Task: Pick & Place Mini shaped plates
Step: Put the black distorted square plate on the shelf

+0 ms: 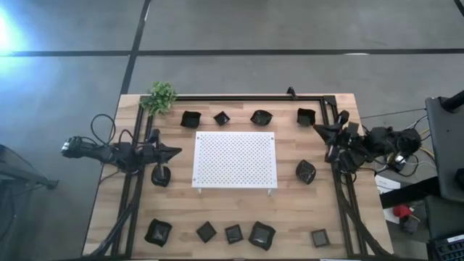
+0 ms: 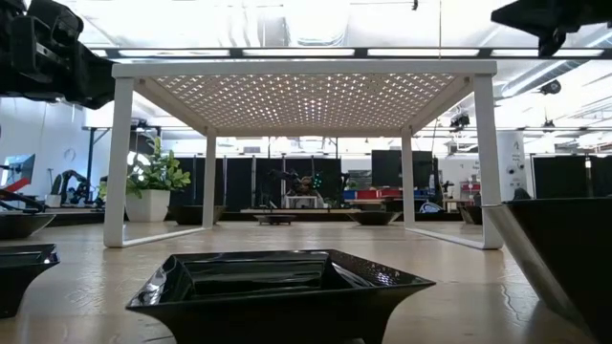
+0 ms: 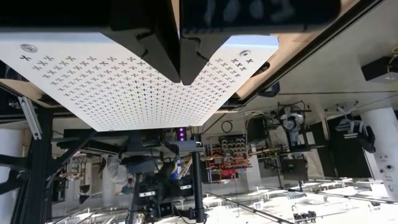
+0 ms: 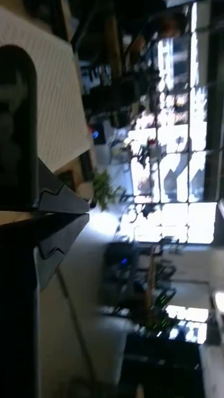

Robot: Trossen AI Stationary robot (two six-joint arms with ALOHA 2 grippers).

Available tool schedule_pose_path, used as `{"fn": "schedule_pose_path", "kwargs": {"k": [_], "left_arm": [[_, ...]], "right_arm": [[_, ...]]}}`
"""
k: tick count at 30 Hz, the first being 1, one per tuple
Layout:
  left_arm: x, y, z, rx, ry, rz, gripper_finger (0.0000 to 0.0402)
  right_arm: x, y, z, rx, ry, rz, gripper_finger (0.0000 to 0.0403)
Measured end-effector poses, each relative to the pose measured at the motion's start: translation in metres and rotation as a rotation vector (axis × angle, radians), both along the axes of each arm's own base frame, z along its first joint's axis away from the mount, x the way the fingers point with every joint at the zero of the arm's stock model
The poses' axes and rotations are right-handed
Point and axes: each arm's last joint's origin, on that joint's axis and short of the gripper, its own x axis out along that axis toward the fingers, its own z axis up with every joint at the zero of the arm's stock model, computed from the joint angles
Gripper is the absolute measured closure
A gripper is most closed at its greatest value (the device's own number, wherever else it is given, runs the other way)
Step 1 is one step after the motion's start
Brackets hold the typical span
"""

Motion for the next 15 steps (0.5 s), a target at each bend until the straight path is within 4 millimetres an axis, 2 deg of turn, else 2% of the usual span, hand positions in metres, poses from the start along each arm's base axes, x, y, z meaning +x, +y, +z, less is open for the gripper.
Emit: {"fn": "schedule_pose_path", "kwargs": {"k": [7,15], "left_arm": [[0.000,0.000,0.000,0.000,0.000,0.000,0.0401],[0.000,0.000,0.000,0.000,0.000,0.000,0.0401]], "right_arm": [[0.020,0.001,0.027,0.029,0.106,-0.280,0.0394],[0.048,0.001,0.063,0.115,0.104,-0.434,0.0394]]}}
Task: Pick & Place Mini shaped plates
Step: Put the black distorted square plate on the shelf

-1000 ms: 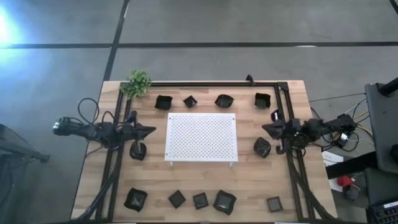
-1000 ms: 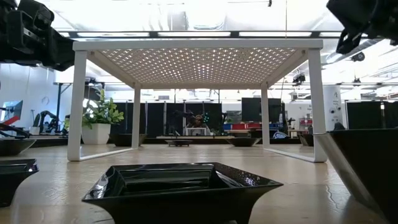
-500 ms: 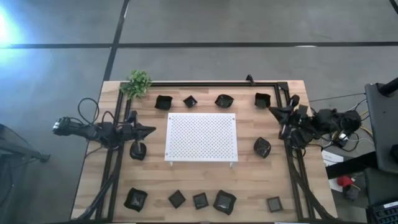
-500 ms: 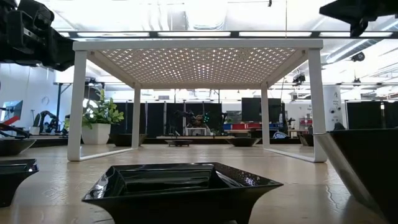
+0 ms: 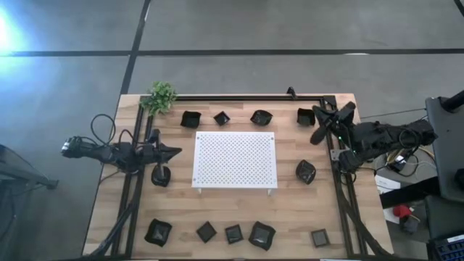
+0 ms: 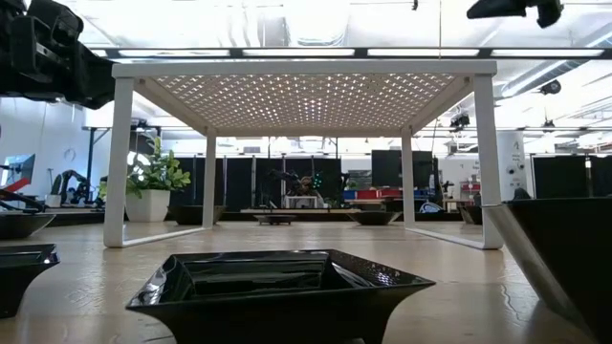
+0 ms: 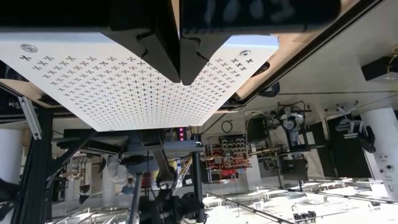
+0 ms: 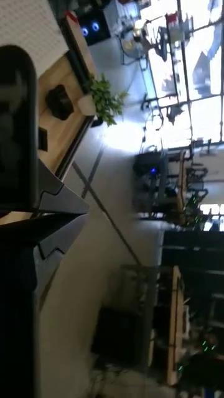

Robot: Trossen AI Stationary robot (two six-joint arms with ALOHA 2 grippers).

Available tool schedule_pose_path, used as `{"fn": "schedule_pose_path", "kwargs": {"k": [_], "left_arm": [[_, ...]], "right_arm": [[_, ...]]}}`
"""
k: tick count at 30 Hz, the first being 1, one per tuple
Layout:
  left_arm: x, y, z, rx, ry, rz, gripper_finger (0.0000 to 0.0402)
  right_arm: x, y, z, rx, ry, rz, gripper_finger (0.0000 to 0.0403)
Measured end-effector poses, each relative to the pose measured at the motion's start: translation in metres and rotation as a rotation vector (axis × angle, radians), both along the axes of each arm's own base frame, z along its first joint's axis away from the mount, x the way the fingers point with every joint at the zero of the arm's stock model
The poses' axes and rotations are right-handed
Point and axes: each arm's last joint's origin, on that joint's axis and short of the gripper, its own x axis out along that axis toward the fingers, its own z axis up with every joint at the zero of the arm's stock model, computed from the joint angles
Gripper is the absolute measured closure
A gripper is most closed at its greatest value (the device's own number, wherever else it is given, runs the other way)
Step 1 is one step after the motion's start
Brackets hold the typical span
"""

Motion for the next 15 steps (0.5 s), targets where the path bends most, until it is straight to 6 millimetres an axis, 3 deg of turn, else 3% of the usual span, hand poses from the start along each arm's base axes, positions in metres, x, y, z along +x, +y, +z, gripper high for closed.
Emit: {"fn": "schedule_pose_path", "kwargs": {"k": [6,15], "left_arm": [[0.000,0.000,0.000,0.000,0.000,0.000,0.0401],[0.000,0.000,0.000,0.000,0.000,0.000,0.0401]], "right_arm": [[0.015,-0.009,0.017,0.107,0.046,-0.064,0.0394],[0.048,-0.041,0.018,0.392,0.220,-0.162,0.0394]]}}
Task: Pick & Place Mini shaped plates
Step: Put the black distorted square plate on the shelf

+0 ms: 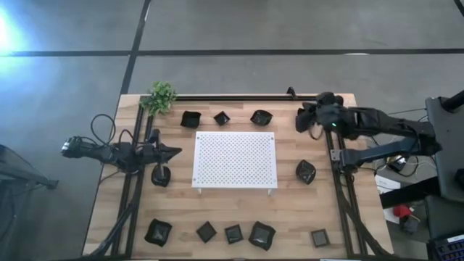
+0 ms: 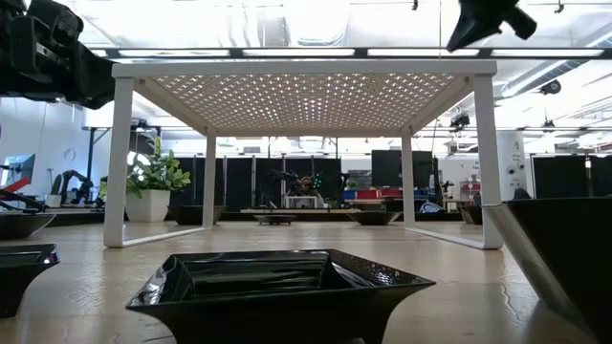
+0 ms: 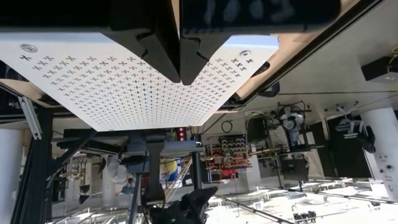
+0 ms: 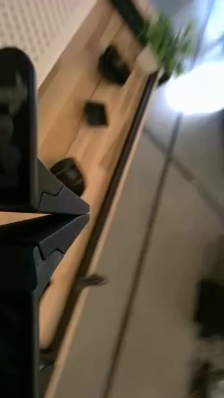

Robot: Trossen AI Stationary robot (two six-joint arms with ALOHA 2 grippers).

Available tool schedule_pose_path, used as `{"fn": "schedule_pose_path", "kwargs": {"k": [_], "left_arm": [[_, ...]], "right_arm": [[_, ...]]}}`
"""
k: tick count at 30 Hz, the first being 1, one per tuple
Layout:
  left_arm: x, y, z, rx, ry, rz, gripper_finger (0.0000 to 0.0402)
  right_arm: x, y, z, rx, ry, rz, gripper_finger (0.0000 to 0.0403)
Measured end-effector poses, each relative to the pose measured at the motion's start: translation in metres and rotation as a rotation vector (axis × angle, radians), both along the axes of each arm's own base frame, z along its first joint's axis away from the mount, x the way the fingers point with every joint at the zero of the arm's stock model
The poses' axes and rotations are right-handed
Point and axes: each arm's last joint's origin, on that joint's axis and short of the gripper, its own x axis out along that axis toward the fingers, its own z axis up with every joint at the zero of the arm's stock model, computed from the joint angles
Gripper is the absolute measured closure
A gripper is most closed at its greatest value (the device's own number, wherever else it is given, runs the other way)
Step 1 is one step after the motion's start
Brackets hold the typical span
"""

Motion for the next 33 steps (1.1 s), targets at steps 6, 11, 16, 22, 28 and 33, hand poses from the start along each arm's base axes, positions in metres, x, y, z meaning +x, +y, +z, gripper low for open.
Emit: {"fn": "schedule_pose_path", "kwargs": {"k": [6,11,16,22,28,33], "left_arm": [[0.000,0.000,0.000,0.000,0.000,0.000,0.0401],[0.000,0.000,0.000,0.000,0.000,0.000,0.0401],[0.000,0.000,0.000,0.000,0.000,0.000,0.0401],[0.000,0.000,0.000,0.000,0.000,0.000,0.0401],[0.000,0.000,0.000,0.000,0.000,0.000,0.0401],[0.000,0.000,0.000,0.000,0.000,0.000,0.0401]], "right_arm": [[0.013,-0.030,-0.003,0.174,0.124,-0.132,0.0394],[0.019,-0.055,-0.016,0.330,0.267,-0.209,0.0394],[0.033,-0.071,-0.033,0.412,0.367,-0.220,0.0394],[0.043,-0.090,-0.052,0.457,0.462,-0.240,0.0394],[0.046,-0.102,-0.062,0.505,0.499,-0.245,0.0362],[0.046,-0.113,-0.069,0.544,0.498,-0.280,0.0322]]}}
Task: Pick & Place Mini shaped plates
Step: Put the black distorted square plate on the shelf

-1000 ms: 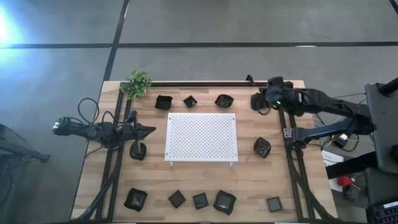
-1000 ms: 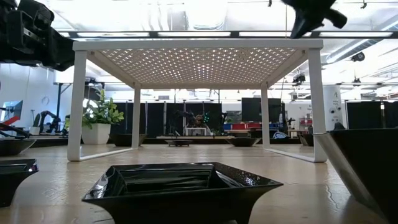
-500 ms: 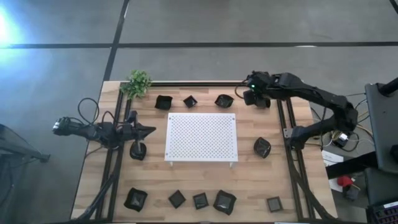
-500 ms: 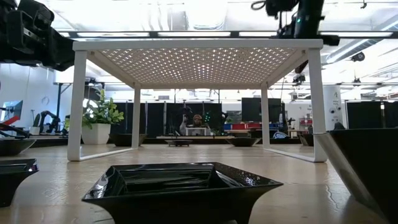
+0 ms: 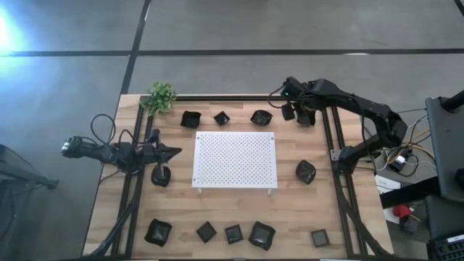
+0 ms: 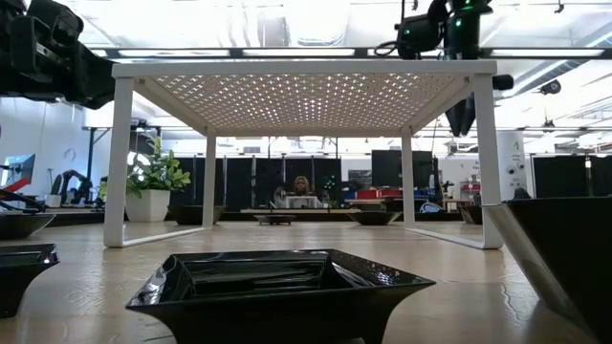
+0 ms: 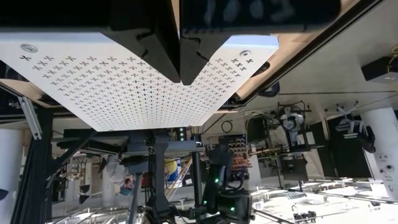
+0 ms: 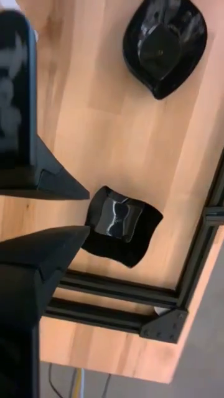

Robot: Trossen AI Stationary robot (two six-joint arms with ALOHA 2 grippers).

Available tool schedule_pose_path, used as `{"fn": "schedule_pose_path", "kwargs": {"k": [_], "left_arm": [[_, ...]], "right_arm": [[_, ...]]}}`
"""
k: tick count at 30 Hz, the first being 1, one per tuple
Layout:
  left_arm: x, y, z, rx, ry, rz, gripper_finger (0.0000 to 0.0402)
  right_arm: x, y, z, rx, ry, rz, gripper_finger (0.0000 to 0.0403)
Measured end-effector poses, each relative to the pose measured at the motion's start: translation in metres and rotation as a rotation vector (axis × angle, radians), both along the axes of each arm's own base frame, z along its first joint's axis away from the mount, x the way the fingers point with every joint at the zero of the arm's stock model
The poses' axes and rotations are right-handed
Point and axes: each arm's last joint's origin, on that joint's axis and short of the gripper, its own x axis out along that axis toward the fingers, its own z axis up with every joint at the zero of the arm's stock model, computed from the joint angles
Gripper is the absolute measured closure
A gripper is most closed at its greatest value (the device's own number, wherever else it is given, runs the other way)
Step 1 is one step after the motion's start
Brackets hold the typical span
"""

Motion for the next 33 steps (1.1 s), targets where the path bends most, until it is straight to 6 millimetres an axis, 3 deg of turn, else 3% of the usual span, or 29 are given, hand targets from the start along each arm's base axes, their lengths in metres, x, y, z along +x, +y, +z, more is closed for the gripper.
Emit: {"fn": "schedule_pose_path", "kwargs": {"k": [6,16,33], "left_arm": [[0.000,0.000,0.000,0.000,0.000,0.000,0.0401],[0.000,0.000,0.000,0.000,0.000,0.000,0.0401],[0.000,0.000,0.000,0.000,0.000,0.000,0.0401]], "right_arm": [[0.009,-0.015,-0.016,0.045,-0.007,-0.020,0.0306],[0.019,-0.036,-0.054,0.185,0.082,-0.021,0.0329],[0.019,-0.066,-0.090,0.222,0.130,-0.099,0.0327]]}}
